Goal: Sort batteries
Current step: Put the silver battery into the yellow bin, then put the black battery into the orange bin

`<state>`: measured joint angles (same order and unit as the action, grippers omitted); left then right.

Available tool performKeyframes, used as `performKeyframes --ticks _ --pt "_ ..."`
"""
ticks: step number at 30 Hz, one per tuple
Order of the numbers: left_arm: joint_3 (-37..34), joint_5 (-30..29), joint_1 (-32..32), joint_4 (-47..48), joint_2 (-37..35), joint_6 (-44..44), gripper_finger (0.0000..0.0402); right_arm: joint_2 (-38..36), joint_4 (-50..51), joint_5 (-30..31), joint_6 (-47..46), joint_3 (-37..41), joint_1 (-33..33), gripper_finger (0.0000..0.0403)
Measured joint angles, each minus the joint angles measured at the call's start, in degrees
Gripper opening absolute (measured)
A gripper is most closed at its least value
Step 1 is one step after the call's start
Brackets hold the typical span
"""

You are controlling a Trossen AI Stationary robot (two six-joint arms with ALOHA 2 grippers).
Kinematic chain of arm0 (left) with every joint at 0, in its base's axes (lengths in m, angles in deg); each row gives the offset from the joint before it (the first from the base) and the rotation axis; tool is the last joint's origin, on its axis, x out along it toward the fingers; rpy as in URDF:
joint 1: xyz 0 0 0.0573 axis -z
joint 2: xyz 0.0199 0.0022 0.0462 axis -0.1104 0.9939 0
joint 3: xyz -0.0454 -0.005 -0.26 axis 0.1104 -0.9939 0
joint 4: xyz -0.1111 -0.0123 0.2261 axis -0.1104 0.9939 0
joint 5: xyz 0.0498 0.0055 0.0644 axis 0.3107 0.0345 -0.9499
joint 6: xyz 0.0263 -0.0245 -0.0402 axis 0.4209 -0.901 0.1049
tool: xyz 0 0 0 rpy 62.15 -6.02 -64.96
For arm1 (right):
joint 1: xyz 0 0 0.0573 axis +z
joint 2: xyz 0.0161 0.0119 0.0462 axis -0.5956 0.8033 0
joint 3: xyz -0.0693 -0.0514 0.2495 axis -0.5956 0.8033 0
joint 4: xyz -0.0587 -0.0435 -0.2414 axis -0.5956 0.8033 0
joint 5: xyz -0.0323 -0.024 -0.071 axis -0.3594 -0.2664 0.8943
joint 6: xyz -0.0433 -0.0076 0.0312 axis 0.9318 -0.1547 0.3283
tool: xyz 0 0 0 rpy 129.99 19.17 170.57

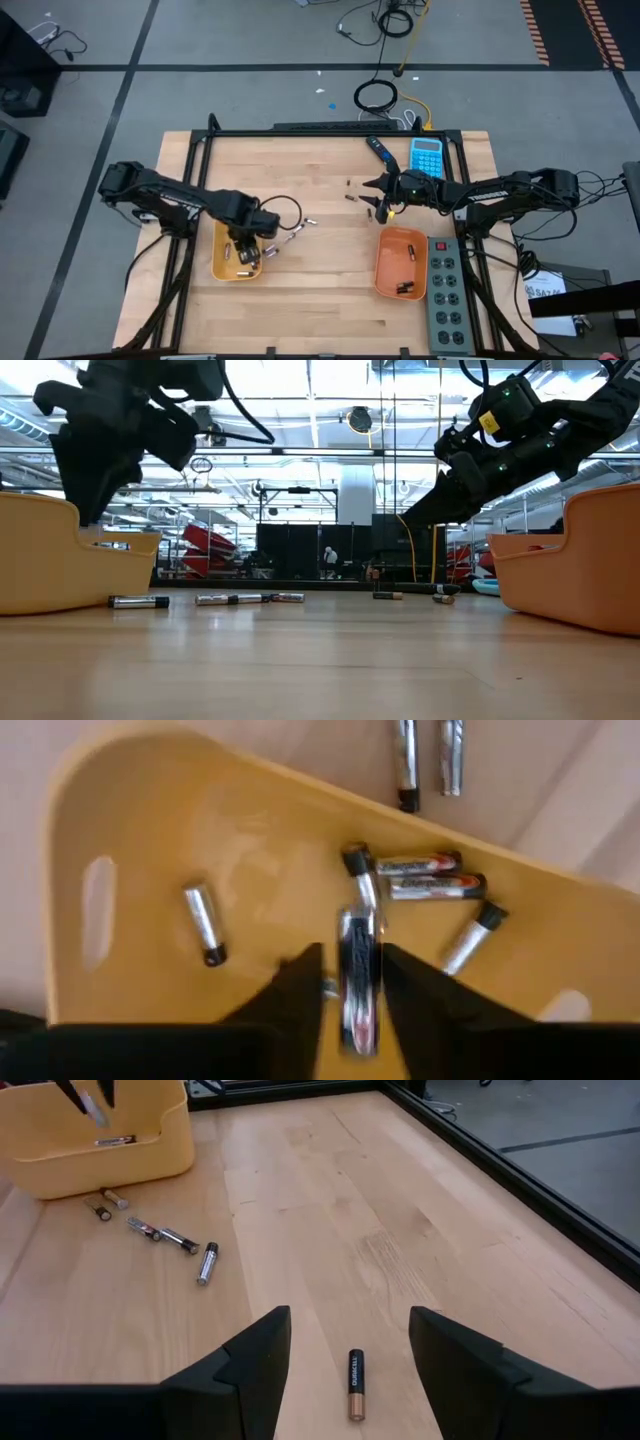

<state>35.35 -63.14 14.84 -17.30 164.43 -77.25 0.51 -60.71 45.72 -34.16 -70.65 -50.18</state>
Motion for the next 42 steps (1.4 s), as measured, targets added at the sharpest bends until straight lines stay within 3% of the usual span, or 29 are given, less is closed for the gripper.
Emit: performKeyframes --ticks 3,6,11,14,20,25,42 --pt "0.0 -1.6 0.6 -0.8 0.0 -0.3 0.0188 0.0 1.3 0.0 0.0 0.0 0.0 0.0196" --pt "0.0 -7.4 0.7 -3.1 -0.2 1.1 0.0233 0.0 3.1 1.6 0.5 0.0 0.1 0.0196" --pt "-0.1 -26.2 3.9 -12.3 -1.3 6.6 0.0246 0.1 8.4 3.2 0.7 -4.2 0.1 0.0196" --pt "-1.5 -31.9 5.4 -23.3 -2.1 14.6 0.024 1.8 17.1 4.5 1.9 -10.8 -0.7 0.0196" --pt "-11.6 -30.5 3.6 -54.8 -1.9 32.1 0.0224 9.6 21.7 1.9 4.4 -18.8 -5.2 0.0196" --pt "-20.9 -28.3 -0.8 -77.3 -1.9 36.1 0.0214 16.6 22.0 -2.3 5.7 -22.9 -8.7 0.0196" --pt "-32.1 -27.3 -3.3 -102.4 -1.9 34.1 0.0211 31.5 16.0 -4.8 6.7 -24.5 -12.5 0.0195"
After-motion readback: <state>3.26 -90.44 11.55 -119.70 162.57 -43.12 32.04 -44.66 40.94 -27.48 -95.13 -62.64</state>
